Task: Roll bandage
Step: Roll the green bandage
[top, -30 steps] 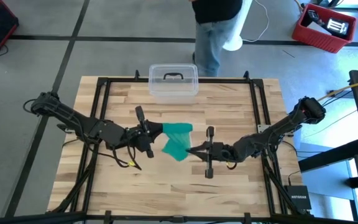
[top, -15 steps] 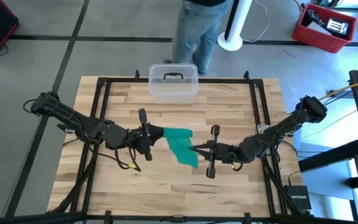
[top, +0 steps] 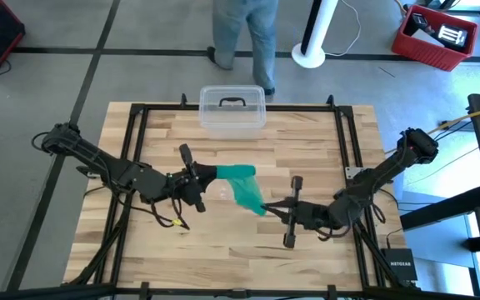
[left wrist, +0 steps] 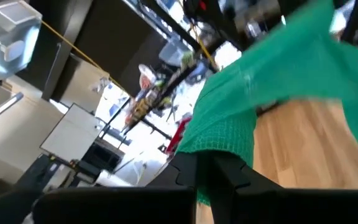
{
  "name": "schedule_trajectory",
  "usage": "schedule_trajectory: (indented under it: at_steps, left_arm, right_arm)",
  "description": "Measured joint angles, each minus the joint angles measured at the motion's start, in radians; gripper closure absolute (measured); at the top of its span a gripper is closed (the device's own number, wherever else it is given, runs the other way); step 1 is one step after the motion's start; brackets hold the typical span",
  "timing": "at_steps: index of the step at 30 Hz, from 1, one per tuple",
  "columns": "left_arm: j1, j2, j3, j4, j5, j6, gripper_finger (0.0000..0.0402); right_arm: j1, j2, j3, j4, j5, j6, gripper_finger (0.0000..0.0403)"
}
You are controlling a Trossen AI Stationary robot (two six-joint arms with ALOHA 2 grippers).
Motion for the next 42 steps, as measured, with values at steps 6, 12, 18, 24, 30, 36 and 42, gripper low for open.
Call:
schedule_trajectory:
  at_steps: [6,12,18,24,30,36,42]
  left_arm:
    - [0.004,0.0,0.0,0.086,0.111,0.001,0.0398]
    - [0.004,0.0,0.0,0.104,0.145,-0.004,0.0395]
    - [0.004,0.0,0.0,0.103,0.149,-0.005,0.0396]
    - [0.004,0.0,0.0,0.094,0.144,-0.005,0.0392]
    - [0.005,0.0,0.0,0.093,0.144,-0.005,0.0394]
    - [0.005,0.0,0.0,0.094,0.143,-0.031,0.0393]
    - [0.005,0.0,0.0,0.094,0.144,-0.039,0.0393]
  right_arm:
    - [-0.133,0.049,0.0,0.015,-0.237,0.118,0.0402]
    - [-0.194,0.073,0.0,0.013,-0.288,0.198,0.0384]
    - [-0.19,0.007,0.0,-0.041,-0.243,0.204,0.0301]
    - [-0.164,-0.121,0.001,-0.274,-0.223,0.245,0.0181]
    - [-0.129,-0.188,0.001,-0.483,-0.214,0.395,0.0118]
    - [-0.119,-0.112,0.0,-0.435,-0.264,0.433,0.0112]
    - [-0.161,-0.023,0.0,-0.206,-0.243,0.289,0.0112]
